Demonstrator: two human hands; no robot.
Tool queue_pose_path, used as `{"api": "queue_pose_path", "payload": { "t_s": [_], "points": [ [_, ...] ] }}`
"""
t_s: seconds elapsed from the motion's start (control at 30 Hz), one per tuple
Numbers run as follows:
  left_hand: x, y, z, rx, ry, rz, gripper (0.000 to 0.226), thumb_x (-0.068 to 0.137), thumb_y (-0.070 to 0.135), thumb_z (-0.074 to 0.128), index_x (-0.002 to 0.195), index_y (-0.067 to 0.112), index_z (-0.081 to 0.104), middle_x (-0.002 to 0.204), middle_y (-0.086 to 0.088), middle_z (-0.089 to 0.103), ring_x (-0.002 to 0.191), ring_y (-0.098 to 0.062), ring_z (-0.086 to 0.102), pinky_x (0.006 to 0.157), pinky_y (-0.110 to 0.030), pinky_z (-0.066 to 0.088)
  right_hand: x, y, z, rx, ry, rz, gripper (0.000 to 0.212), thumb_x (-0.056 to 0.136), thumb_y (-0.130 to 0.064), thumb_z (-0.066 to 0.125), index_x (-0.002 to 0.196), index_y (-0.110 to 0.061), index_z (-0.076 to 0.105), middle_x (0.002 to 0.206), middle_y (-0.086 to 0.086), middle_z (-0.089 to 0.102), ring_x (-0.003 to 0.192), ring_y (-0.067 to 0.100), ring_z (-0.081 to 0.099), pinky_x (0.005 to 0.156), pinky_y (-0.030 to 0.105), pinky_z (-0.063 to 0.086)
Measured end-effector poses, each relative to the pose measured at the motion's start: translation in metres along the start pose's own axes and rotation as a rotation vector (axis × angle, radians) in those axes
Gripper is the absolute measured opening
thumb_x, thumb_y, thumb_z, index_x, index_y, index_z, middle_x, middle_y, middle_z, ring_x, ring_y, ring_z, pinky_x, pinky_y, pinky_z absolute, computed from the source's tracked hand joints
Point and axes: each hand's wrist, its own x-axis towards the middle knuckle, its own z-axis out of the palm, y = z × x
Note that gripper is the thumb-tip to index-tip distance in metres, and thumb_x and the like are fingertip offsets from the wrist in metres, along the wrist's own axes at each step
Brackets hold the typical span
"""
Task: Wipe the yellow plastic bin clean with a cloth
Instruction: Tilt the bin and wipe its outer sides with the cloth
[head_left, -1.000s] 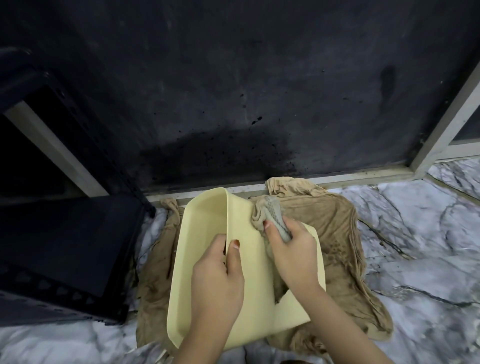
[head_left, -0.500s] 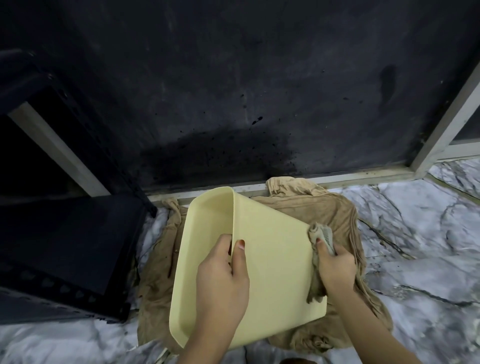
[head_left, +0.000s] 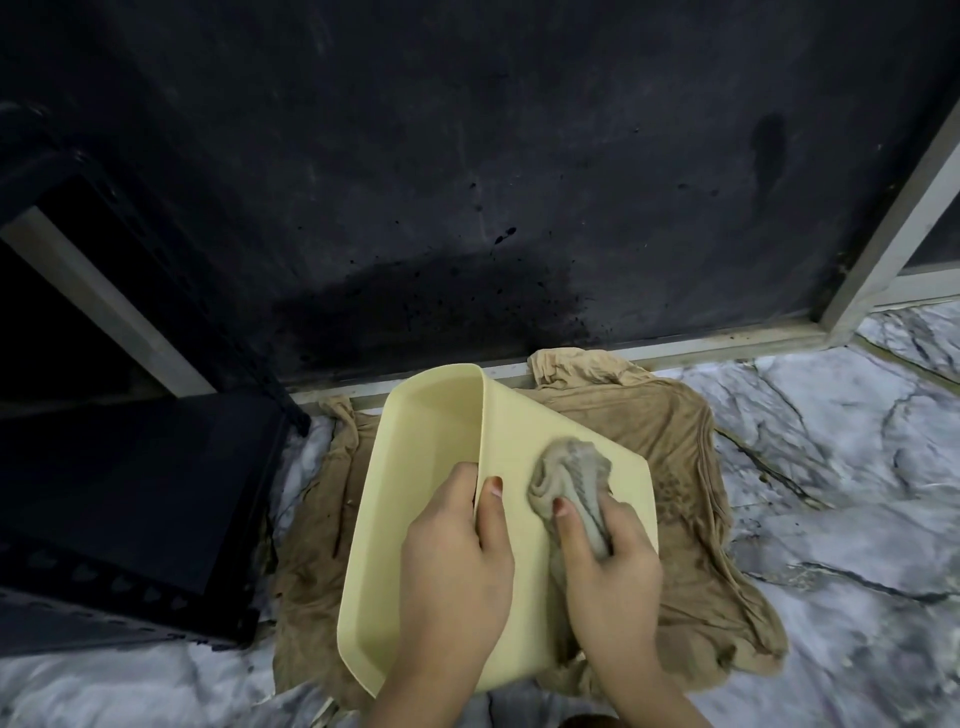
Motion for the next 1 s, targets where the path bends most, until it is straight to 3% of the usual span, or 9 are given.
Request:
{"api": "queue_pose_path", "payload": {
  "t_s": [0.07,0.17,0.37,0.47,0.63,0.77,0.87,0.93,1.0],
  "points": [
    [0.000,0.000,0.000,0.003,-0.006,0.012,0.028,0.092,0.029,0.042,0.069,0.014,0.041,0.046,0.001,0.033,0.045,-0.017,0.031,0.048,-0.032,0.030,0.009,-0.017,0.007,0.002,-0.045,-0.086,0.011,0.085,-0.020,0.062,0.096,-0.020,0.067,0.079,-0.008,0.059,0.080,-0.001,0.056,0.064,0.005,0.037],
    [-0.001,0.000,-0.001,-0.008,-0.019,0.010,0.027,0.092,0.029,0.043,0.072,0.012,0.045,0.047,0.001,0.034,0.045,-0.019,0.032,0.048,-0.034,0.031,0.031,-0.032,0.013,-0.024,-0.062,-0.145,0.014,0.086,-0.025,0.060,0.097,-0.020,0.067,0.081,-0.009,0.058,0.076,0.006,0.056,0.064,0.008,0.038],
    [-0.001,-0.006,-0.003,-0.039,-0.031,-0.010,0.026,0.092,0.029,0.042,0.072,0.014,0.047,0.046,0.005,0.042,0.042,-0.015,0.028,0.045,-0.028,0.025,0.075,-0.001,0.004,-0.074,-0.007,0.058,0.022,0.087,-0.028,0.058,0.096,-0.010,0.068,0.085,0.008,0.065,0.072,0.022,0.055,0.061,0.029,0.036],
    [-0.002,-0.005,-0.004,-0.067,-0.037,-0.023,0.024,0.093,0.029,0.042,0.076,0.014,0.051,0.045,0.006,0.042,0.042,-0.014,0.029,0.044,-0.027,0.024,0.085,0.034,-0.005,-0.115,0.037,0.159,0.034,0.088,-0.031,0.056,0.107,-0.005,0.066,0.089,0.014,0.066,0.083,0.030,0.059,0.068,0.031,0.039],
    [-0.002,-0.003,-0.001,-0.110,-0.045,-0.017,0.025,0.093,0.029,0.042,0.079,0.010,0.052,0.048,0.000,0.038,0.045,-0.014,0.031,0.047,-0.030,0.028,0.078,0.080,-0.020,-0.086,0.074,0.308,0.047,0.089,-0.038,0.053,0.122,-0.006,0.057,0.115,0.019,0.065,0.107,0.036,0.057,0.086,0.039,0.046],
    [-0.002,0.001,-0.002,-0.130,-0.058,-0.017,0.018,0.095,0.022,0.044,0.080,0.018,0.053,0.052,0.001,0.046,0.046,-0.010,0.039,0.046,-0.020,0.030,0.060,0.091,-0.028,-0.058,0.124,0.341,0.049,0.090,-0.038,0.052,0.127,-0.007,0.054,0.122,0.017,0.062,0.114,0.037,0.053,0.095,0.044,0.044],
    [-0.001,0.004,-0.005,-0.201,-0.108,-0.079,0.030,0.096,0.020,0.040,0.104,0.046,0.053,0.077,0.012,0.067,0.067,-0.003,0.060,0.059,-0.014,0.045,0.042,0.096,-0.029,-0.047,0.139,0.353,0.041,0.089,-0.032,0.055,0.121,-0.007,0.059,0.116,0.018,0.064,0.111,0.037,0.054,0.092,0.041,0.041],
    [-0.001,0.004,-0.007,-0.229,-0.147,-0.117,0.041,0.097,0.019,0.038,0.122,0.051,0.044,0.085,0.014,0.069,0.076,-0.004,0.063,0.073,-0.019,0.049,0.029,0.098,-0.029,-0.038,0.145,0.380,0.037,0.089,-0.031,0.056,0.117,-0.007,0.061,0.114,0.021,0.064,0.109,0.038,0.054,0.090,0.041,0.041],
    [0.002,0.003,-0.011,-0.255,-0.176,-0.148,0.045,0.097,0.017,0.038,0.128,0.049,0.043,0.083,0.011,0.070,0.075,-0.008,0.064,0.072,-0.019,0.049,0.018,0.099,-0.028,-0.030,0.161,0.421,0.038,0.088,-0.031,0.057,0.118,-0.007,0.060,0.118,0.022,0.061,0.112,0.038,0.052,0.091,0.041,0.039]
  ]
}}
